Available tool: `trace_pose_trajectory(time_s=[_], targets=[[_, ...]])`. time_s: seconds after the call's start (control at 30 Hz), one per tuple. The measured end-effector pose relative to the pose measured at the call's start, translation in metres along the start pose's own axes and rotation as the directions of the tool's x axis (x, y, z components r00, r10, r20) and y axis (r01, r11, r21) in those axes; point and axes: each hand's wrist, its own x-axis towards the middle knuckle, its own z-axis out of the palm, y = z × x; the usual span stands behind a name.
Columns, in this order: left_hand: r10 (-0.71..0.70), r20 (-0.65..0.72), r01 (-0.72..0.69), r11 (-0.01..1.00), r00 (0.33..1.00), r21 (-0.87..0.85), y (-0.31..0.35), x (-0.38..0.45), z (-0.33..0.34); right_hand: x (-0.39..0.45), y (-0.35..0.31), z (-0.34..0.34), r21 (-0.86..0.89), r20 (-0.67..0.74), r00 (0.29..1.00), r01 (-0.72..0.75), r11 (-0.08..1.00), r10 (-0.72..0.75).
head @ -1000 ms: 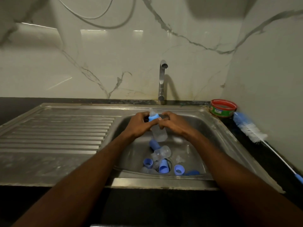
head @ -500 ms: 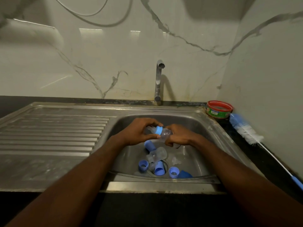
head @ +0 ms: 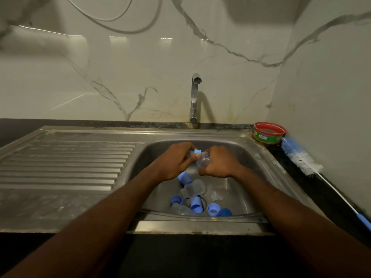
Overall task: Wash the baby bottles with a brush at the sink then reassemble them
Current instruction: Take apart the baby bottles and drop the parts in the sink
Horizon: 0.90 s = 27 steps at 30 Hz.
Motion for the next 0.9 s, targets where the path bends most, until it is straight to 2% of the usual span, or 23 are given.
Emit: trace_pose_trajectory(time_s=[0.1,0.17,0.2,0.27,0.3,0.37,0.4,0.43,0.5,0.53,0.57,0.63,0.7,0.77,0.83,0.9], targets=[[-0.082,0.018,0.074,0.96,0.996,0.27,0.015,-0.001,-0.002,-0.002,-0.006,0.001,-0.119,-0.048,0.999,0.001,0.993,-0.006],[-0.216,0.072,0.153,0.853,0.974,0.498,0.018,0.001,-0.001,-0.004,-0.01,0.0,-0.2,-0.065,0.998,0.002,0.98,-0.016],[-0.313,0.066,0.244,0.839,0.947,0.486,0.018,0.002,0.0,-0.004,-0.011,0.0,-0.229,-0.06,0.998,0.005,0.973,-0.019],[-0.482,0.087,0.449,0.858,0.872,0.249,0.016,0.001,0.002,-0.004,-0.014,0.003,-0.265,-0.025,0.999,0.012,0.964,-0.02],[-0.508,0.072,0.494,0.856,0.858,0.15,0.015,0.002,0.0,-0.003,-0.016,0.005,-0.249,-0.011,1.0,0.008,0.968,-0.011],[-0.476,0.016,0.476,0.878,0.88,-0.052,0.012,0.001,-0.003,0.002,-0.015,0.007,-0.165,-0.003,1.0,-0.028,0.986,0.028],[-0.395,0.018,0.391,0.901,0.918,-0.186,0.01,-0.001,-0.005,0.004,-0.013,0.008,-0.126,-0.016,0.999,-0.047,0.991,0.045],[-0.253,0.028,0.251,0.931,0.967,-0.264,0.007,-0.003,-0.008,0.005,-0.01,0.008,-0.095,-0.032,0.998,-0.055,0.994,0.052],[0.024,0.048,-0.012,0.97,0.999,-0.243,-0.005,-0.005,-0.01,0.005,-0.003,0.007,-0.044,-0.038,0.998,-0.052,0.998,0.051],[0.083,0.05,-0.07,0.973,0.995,-0.22,-0.01,-0.005,-0.009,0.005,-0.001,0.008,-0.036,-0.029,0.999,-0.043,0.998,0.042],[0.065,0.045,-0.053,0.972,0.997,-0.229,-0.011,-0.004,-0.008,0.004,0.001,0.008,-0.043,-0.024,0.999,-0.027,0.999,0.026],[-0.124,0.059,0.137,0.928,0.991,-0.348,-0.005,-0.003,-0.008,0.003,0.0,0.01,-0.061,-0.034,0.999,-0.002,0.998,0.0],[-0.359,0.116,0.372,0.816,0.926,-0.442,0.001,0.001,-0.004,0.004,-0.001,0.011,-0.085,-0.046,0.998,0.031,0.996,-0.035],[-0.538,0.157,0.548,0.718,0.828,-0.429,0.002,0.001,-0.003,0.005,-0.004,0.012,-0.122,-0.05,0.997,0.06,0.991,-0.067],[-0.621,0.143,0.613,0.662,0.771,-0.432,0.0,-0.001,-0.003,0.006,-0.004,0.012,-0.133,-0.081,0.995,0.052,0.99,-0.064],[-0.641,0.132,0.618,0.631,0.756,-0.469,-0.003,-0.002,-0.005,0.007,-0.002,0.011,-0.136,-0.11,0.994,0.0,0.991,-0.015]])
